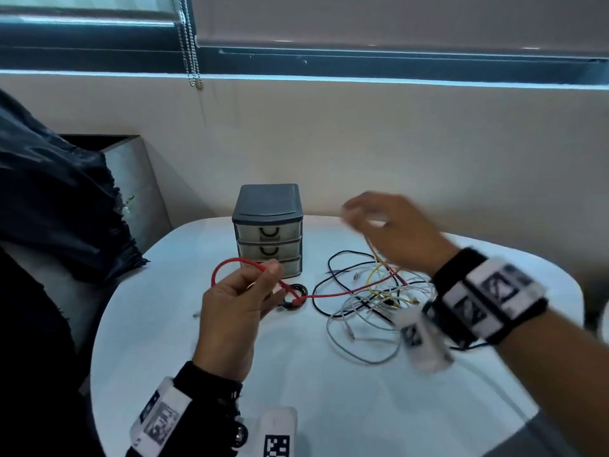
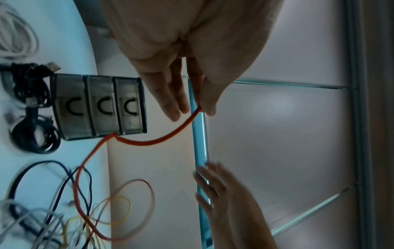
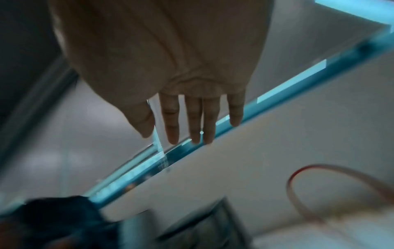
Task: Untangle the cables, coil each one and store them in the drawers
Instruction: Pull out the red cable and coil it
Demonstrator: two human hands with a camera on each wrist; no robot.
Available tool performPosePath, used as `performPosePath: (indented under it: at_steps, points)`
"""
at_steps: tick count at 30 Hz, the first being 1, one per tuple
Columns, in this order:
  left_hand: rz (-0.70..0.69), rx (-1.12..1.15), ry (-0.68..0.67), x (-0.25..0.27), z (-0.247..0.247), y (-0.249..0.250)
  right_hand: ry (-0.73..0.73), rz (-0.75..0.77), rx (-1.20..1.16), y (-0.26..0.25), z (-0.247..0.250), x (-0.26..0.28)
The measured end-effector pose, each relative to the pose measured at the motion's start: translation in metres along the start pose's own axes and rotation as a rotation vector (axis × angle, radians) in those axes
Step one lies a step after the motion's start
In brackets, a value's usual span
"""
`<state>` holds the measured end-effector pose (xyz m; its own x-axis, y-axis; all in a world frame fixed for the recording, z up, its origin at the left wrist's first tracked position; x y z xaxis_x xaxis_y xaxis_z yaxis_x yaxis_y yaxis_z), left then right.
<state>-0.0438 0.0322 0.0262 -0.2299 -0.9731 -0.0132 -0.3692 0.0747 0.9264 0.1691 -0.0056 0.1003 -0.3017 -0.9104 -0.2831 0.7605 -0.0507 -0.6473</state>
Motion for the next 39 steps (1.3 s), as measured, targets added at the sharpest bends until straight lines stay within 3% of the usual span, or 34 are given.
performPosePath:
  at_steps: [3, 5, 8, 10, 11, 13, 15, 18, 22, 24, 28, 31, 34, 37, 39]
  points:
    - [-0.012, -0.066, 0.002, 0.006, -0.009, -0.012, -0.32, -0.124, -0.384, -0.024, -0.073, 0.033]
    - [-0.084, -0.266, 0.04, 0.004, 0.0, -0.022, -0.311, -0.197, -0.564, -0.024, -0.102, 0.043]
    - [-0.271, -0.595, 0.185, -0.003, 0.023, -0.032, -0.193, -0.174, -0.471, -0.014, -0.111, 0.043]
    - [-0.349, -0.634, 0.298, -0.009, 0.037, -0.034, -0.19, -0.129, -0.454, -0.01, -0.11, 0.044]
    - [-0.345, -0.639, 0.279, -0.014, 0.041, -0.035, -0.206, -0.112, -0.481, -0.008, -0.11, 0.044]
    - [-0.249, -0.633, 0.069, -0.026, 0.038, -0.041, -0.194, -0.112, -0.562, -0.001, -0.109, 0.045]
    - [-0.06, -0.476, -0.115, -0.033, 0.03, -0.052, -0.058, -0.142, -0.632, 0.013, -0.11, 0.042]
    - [0.227, -0.202, -0.146, -0.037, 0.022, -0.067, 0.165, -0.205, -0.622, 0.039, -0.116, 0.037]
    - [0.338, -0.054, -0.252, -0.034, 0.019, -0.067, 0.218, -0.25, -0.508, 0.066, -0.133, 0.034]
    - [0.297, 0.07, -0.224, -0.035, 0.019, -0.058, 0.106, -0.256, -0.433, 0.071, -0.141, 0.037]
    - [0.093, 0.242, -0.059, -0.047, 0.029, -0.054, -0.411, -0.1, -0.26, 0.042, -0.165, 0.062]
    - [-0.159, -0.081, 0.038, -0.054, 0.042, -0.057, -0.573, 0.023, 0.022, 0.018, -0.164, 0.077]
    - [-0.39, -0.64, 0.012, -0.053, 0.054, -0.059, -0.476, 0.132, 0.116, 0.003, -0.14, 0.082]
    - [-0.369, -0.925, -0.169, -0.046, 0.052, -0.06, -0.252, 0.186, 0.002, -0.001, -0.111, 0.077]
    - [-0.252, -0.908, -0.327, -0.038, 0.045, -0.06, -0.1, 0.183, -0.127, 0.004, -0.098, 0.07]
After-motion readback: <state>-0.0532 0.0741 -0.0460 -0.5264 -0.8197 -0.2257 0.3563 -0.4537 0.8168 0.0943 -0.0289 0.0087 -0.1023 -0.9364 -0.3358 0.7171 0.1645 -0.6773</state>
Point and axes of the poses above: each hand's wrist, its own x-axis away from the middle knuckle, its own z-axis out of the back of the hand, y = z × x, the point moved 3 cm from there along -x, towards the middle knuckle, and after that the axes turned 1 degree about -z, right-handed, at the moved point
